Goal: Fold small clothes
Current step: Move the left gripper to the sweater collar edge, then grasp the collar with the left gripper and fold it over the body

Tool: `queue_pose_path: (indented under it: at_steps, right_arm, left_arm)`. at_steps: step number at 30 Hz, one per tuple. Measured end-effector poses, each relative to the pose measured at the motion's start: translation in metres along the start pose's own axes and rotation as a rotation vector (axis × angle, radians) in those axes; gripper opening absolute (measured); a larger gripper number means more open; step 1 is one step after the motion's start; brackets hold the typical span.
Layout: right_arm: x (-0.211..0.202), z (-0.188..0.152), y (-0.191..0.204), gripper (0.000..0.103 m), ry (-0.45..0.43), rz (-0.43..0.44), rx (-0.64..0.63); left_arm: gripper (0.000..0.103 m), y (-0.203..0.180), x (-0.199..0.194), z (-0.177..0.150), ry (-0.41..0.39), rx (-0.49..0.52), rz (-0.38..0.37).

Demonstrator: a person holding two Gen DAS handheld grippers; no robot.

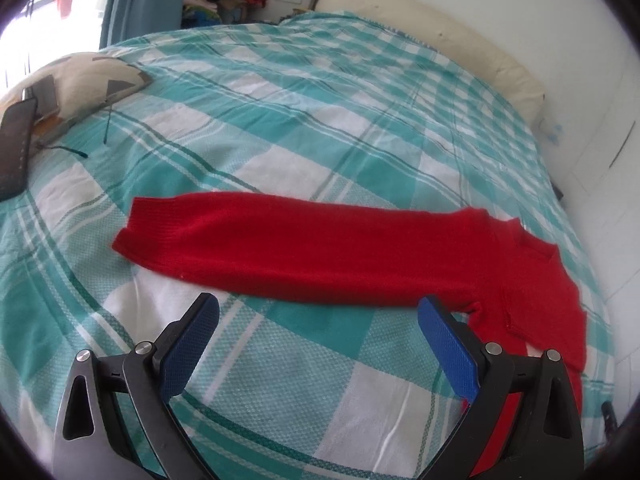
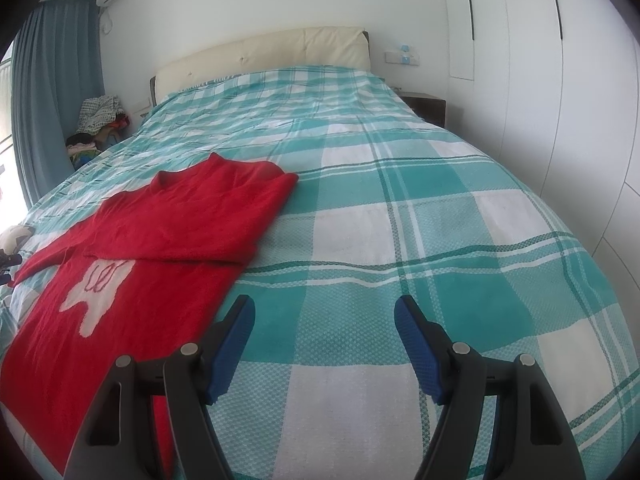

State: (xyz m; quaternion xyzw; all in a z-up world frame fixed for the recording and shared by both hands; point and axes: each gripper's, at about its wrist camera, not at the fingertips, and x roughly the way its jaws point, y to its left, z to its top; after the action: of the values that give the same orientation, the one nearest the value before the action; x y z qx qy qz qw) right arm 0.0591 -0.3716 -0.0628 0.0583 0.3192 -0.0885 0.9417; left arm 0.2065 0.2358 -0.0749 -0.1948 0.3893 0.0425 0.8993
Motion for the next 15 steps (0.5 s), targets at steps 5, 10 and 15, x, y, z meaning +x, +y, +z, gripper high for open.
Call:
queue_pose_path:
  at_steps: [5, 10, 15]
  right_arm:
    - [-0.004, 0.003, -0.001, 0.072, -0.016, 0.009, 0.010]
    - [-0.001, 0.003, 0.008, 0.072, -0.010, 0.025, -0.014]
    - [-0.002, -0.001, 0.019, 0.072, -0.015, 0.010, -0.078]
  left_arm:
    - [0.098, 0.093, 0.000, 0.032, 0.005, -0.240, 0.101]
    - [0.080, 0.120, 0.034, 0.033, 0.139, -0.273, 0.100]
    - [0.008, 0.125, 0.052, 0.031, 0.138, -0.323, 0.095]
